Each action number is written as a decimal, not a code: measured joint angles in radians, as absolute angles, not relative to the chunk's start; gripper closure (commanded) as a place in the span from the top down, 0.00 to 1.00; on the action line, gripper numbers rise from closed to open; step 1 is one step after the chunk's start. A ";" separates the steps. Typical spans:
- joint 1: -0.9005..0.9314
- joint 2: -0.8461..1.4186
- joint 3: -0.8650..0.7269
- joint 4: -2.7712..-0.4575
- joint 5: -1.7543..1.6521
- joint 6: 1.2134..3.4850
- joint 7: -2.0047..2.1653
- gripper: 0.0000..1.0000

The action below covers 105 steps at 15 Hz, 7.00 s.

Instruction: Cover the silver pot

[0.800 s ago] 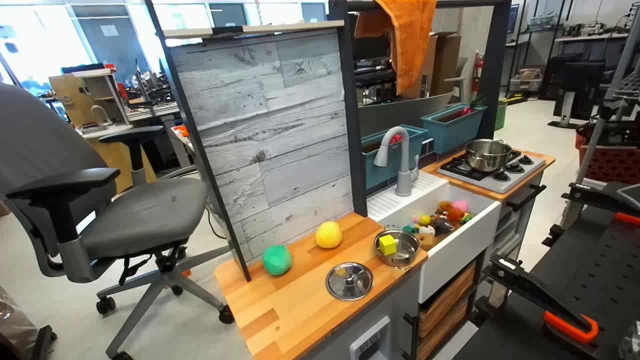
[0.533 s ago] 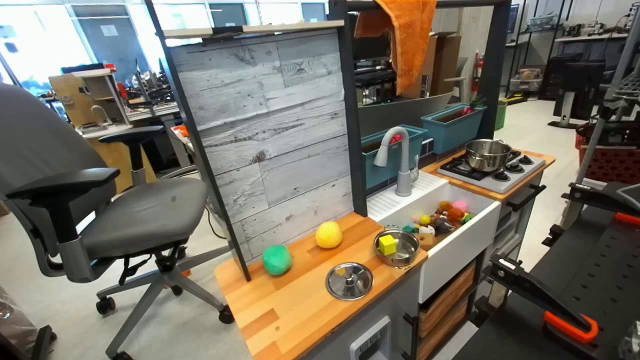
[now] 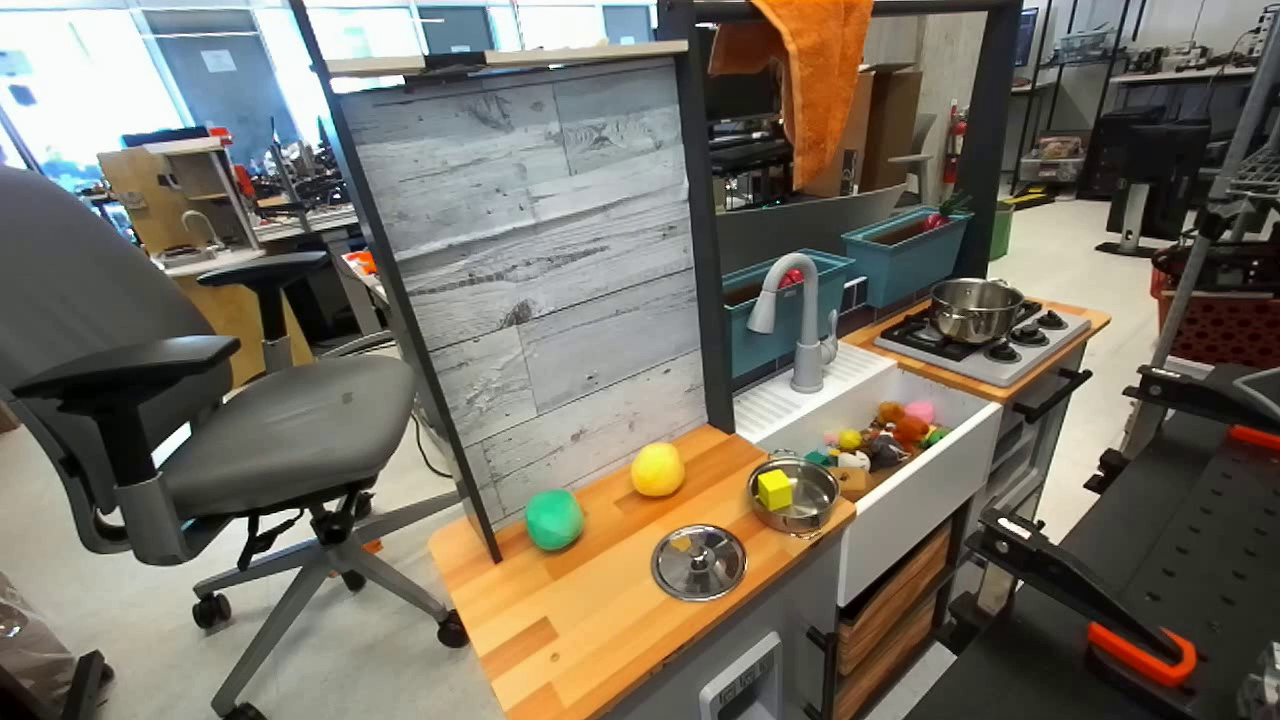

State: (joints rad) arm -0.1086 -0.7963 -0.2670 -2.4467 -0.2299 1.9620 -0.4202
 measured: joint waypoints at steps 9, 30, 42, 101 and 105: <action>-0.005 -0.692 -0.252 -2.542 -0.214 2.111 -0.463 1.00; -0.039 0.299 0.172 -2.407 -0.801 2.718 0.452 1.00; 0.265 0.880 0.033 -1.885 -0.649 2.716 0.313 1.00; 0.328 0.694 -0.126 -1.957 -0.441 2.537 0.382 0.06; 0.333 0.773 -0.129 -1.895 -0.441 2.537 0.399 0.06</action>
